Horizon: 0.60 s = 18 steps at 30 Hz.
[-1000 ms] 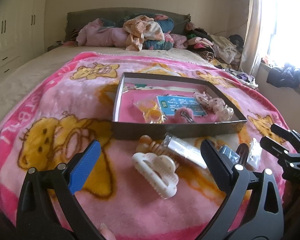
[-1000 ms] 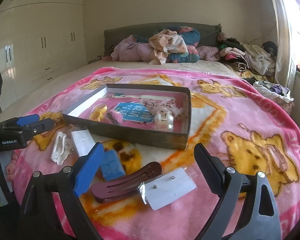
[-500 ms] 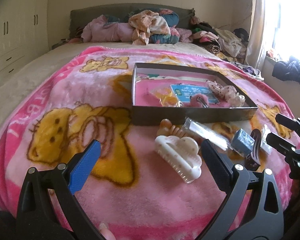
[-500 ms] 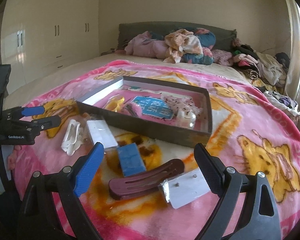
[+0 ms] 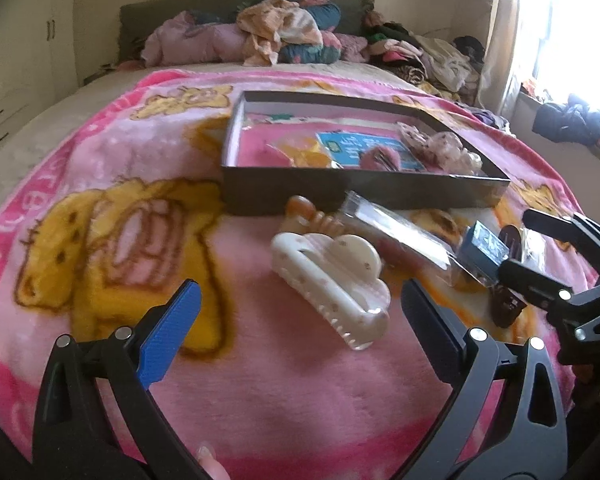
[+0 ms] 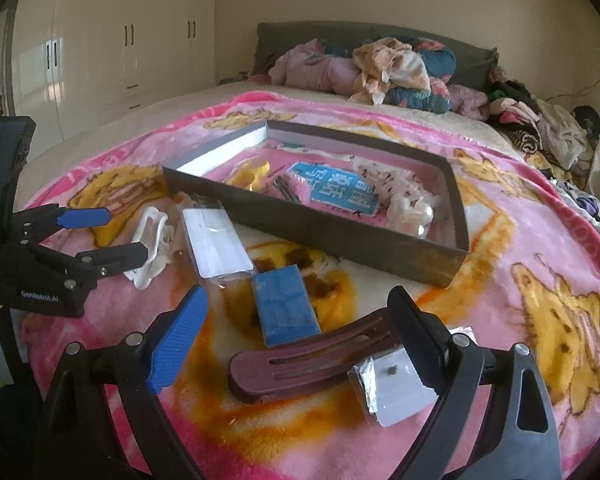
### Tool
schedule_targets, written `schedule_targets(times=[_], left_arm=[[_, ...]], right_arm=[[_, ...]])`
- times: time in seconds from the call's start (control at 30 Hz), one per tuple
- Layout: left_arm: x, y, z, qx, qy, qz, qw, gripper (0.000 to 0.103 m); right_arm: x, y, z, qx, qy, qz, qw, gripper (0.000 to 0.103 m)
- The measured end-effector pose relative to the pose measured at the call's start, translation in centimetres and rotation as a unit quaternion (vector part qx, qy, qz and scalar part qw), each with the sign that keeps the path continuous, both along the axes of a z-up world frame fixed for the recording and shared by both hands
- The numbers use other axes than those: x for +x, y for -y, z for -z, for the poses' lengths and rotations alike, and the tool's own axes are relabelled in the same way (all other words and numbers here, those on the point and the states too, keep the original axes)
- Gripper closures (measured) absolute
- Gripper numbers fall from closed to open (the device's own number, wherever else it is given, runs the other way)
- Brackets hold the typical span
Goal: Organize jewelry
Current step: 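Grasp the blue block with the right gripper while the left gripper grasps the white claw clip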
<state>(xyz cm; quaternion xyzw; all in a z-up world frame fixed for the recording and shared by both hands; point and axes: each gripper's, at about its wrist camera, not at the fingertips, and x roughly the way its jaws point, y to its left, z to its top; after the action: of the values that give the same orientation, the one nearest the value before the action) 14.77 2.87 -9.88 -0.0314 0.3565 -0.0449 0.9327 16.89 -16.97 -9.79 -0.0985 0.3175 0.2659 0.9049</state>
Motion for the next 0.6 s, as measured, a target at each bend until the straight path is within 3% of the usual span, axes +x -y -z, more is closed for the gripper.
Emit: schedule_targets(times=[0.27, 0.43, 0.6], left_arm=[[1.2, 1.0, 0.5, -0.006, -0.003, 0.009, 0.9999, 0.012], [1.5, 1.1, 1.0, -0.009, -0.011, 0.013, 0.9998, 0.025], [1.7, 0.8, 1.1, -0.014, -0.014, 0.013, 0.9997, 0.037]], right_arm=[[1.4, -0.7, 1.1, -0.007, -0.033, -0.003, 0.999, 0.025], [2.3, -1.7, 2.0, -0.024, -0.059, -0.010, 0.998, 0.049], [2.4, -2.0, 2.2, -0.026, -0.059, -0.007, 0.998, 0.065]])
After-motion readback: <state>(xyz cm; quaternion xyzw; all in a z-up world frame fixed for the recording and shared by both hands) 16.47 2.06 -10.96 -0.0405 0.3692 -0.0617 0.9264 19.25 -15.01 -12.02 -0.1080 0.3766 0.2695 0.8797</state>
